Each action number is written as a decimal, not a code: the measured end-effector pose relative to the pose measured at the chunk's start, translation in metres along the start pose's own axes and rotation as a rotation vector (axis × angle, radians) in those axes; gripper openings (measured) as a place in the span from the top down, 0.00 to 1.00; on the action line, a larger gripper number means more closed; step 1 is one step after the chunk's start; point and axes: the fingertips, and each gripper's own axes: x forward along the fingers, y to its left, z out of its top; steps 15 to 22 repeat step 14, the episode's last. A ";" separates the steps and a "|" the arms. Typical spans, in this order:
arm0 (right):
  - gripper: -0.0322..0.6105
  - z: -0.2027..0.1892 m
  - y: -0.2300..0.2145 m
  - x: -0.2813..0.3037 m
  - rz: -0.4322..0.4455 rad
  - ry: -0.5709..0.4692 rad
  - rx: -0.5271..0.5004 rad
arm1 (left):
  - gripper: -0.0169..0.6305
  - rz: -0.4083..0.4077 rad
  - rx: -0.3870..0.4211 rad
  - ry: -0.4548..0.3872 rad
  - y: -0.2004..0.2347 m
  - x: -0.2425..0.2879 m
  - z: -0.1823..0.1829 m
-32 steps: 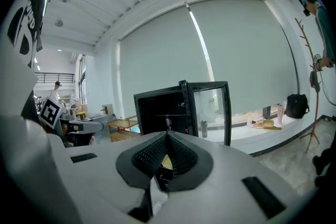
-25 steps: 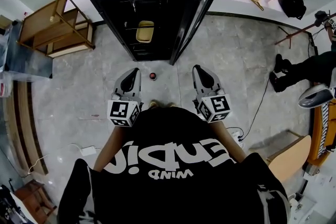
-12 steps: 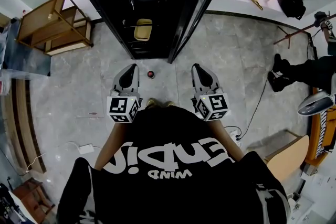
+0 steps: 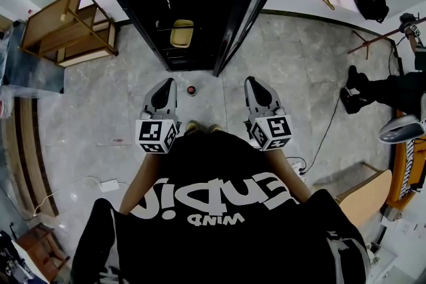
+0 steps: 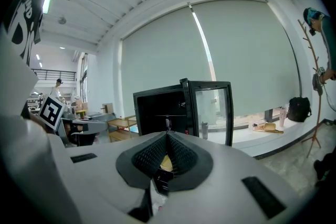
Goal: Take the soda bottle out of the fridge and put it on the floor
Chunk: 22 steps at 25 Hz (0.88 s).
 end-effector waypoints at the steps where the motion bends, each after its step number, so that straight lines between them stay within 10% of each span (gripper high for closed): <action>1: 0.91 0.000 0.000 -0.001 0.002 0.002 -0.003 | 0.96 -0.001 0.002 0.002 0.000 0.000 0.000; 22: 0.91 -0.006 0.002 -0.002 0.013 0.024 0.001 | 0.96 -0.007 0.008 0.023 0.000 0.000 -0.006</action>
